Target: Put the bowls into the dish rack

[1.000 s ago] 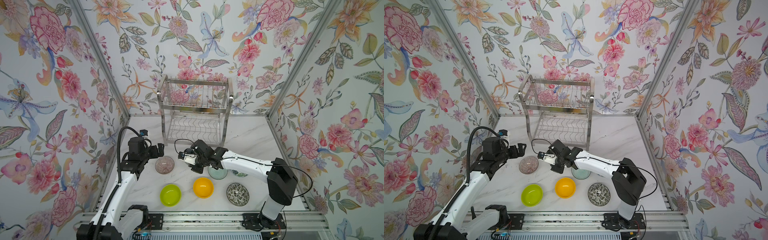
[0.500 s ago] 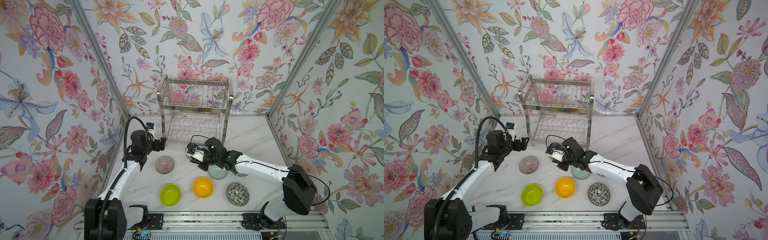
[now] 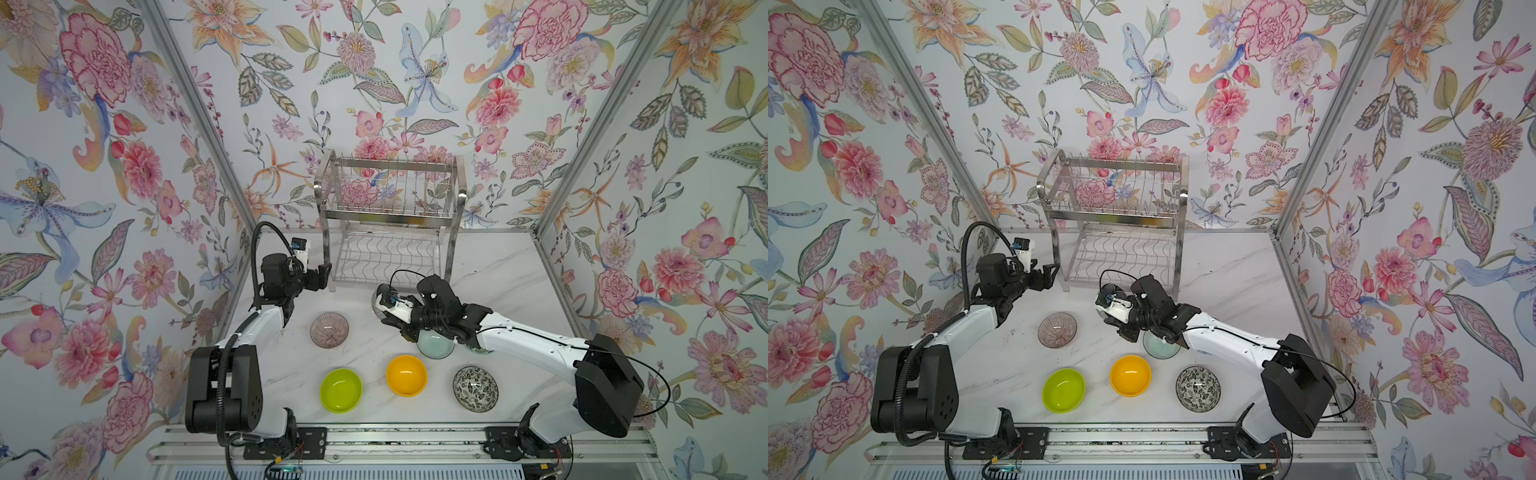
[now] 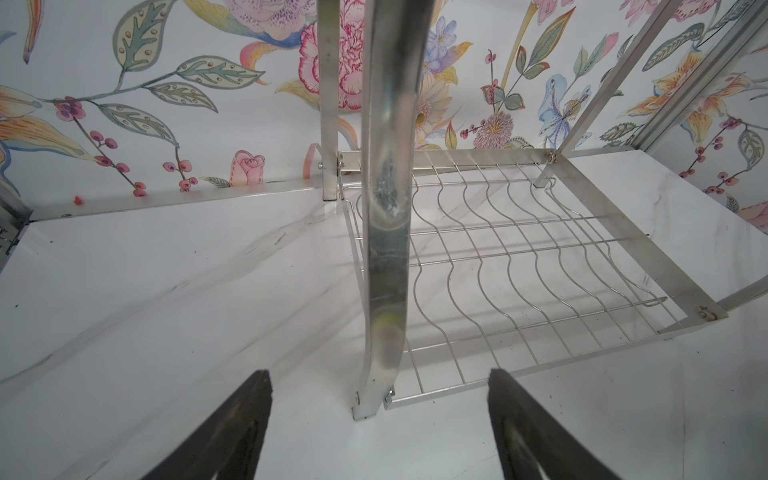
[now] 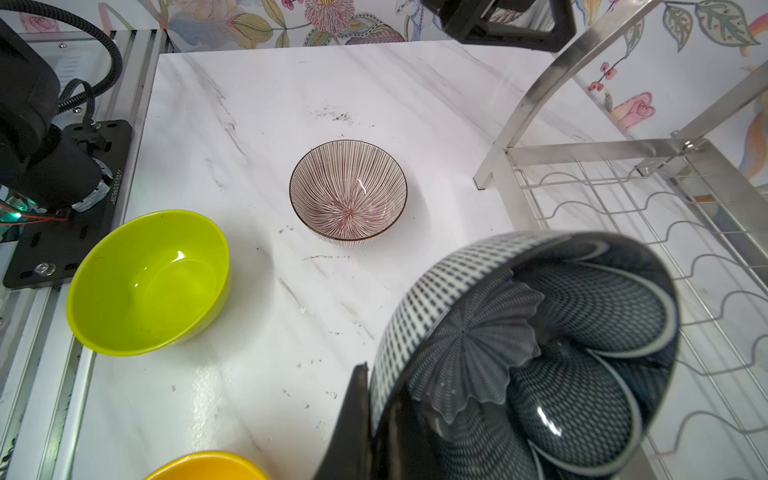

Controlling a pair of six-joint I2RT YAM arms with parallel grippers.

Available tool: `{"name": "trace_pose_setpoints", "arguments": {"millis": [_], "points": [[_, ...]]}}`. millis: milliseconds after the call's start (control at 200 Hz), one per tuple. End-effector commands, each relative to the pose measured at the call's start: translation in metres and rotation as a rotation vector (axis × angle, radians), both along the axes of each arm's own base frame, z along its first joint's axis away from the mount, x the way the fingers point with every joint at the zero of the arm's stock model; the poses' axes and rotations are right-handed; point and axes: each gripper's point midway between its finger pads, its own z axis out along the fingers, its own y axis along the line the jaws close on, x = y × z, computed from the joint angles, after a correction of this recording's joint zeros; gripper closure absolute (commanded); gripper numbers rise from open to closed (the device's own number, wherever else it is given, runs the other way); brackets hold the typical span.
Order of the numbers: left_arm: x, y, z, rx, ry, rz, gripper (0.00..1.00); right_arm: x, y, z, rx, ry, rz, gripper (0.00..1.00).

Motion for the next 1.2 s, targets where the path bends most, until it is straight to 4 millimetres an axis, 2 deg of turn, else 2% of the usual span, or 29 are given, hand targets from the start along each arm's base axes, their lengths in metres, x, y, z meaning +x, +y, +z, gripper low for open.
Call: {"name": "trace_pose_setpoints", "arguments": {"millis": [0,90,135,155,240,515,986,1196], "points": [[0.016,-0.004,0.02,-0.029,-0.084,-0.033,0.19,0.005,0.004,0.028,0.078,-0.05,-0.002,0.94],[0.023,-0.001,0.016,-0.033,-0.091,-0.019,0.19,0.005,0.003,0.028,0.068,-0.045,-0.007,0.94],[0.025,0.0,0.021,-0.031,-0.109,-0.016,0.2,0.005,0.003,0.028,0.065,-0.045,-0.009,0.94],[0.029,0.001,0.007,-0.032,-0.08,-0.013,0.2,0.005,0.003,0.028,0.065,-0.047,-0.011,0.94],[0.036,0.003,0.002,-0.033,-0.074,-0.014,0.21,0.007,0.002,0.026,0.059,-0.046,-0.018,0.94],[0.054,-0.003,0.001,-0.072,-0.086,-0.042,0.29,0.011,0.003,0.023,0.043,-0.04,-0.024,0.94],[0.055,-0.025,-0.015,-0.034,-0.051,-0.046,0.43,0.017,0.006,0.018,0.044,-0.021,-0.026,0.94],[0.047,-0.037,-0.009,-0.035,-0.064,-0.041,0.5,0.02,0.004,0.016,0.047,-0.022,-0.04,0.94]]}}
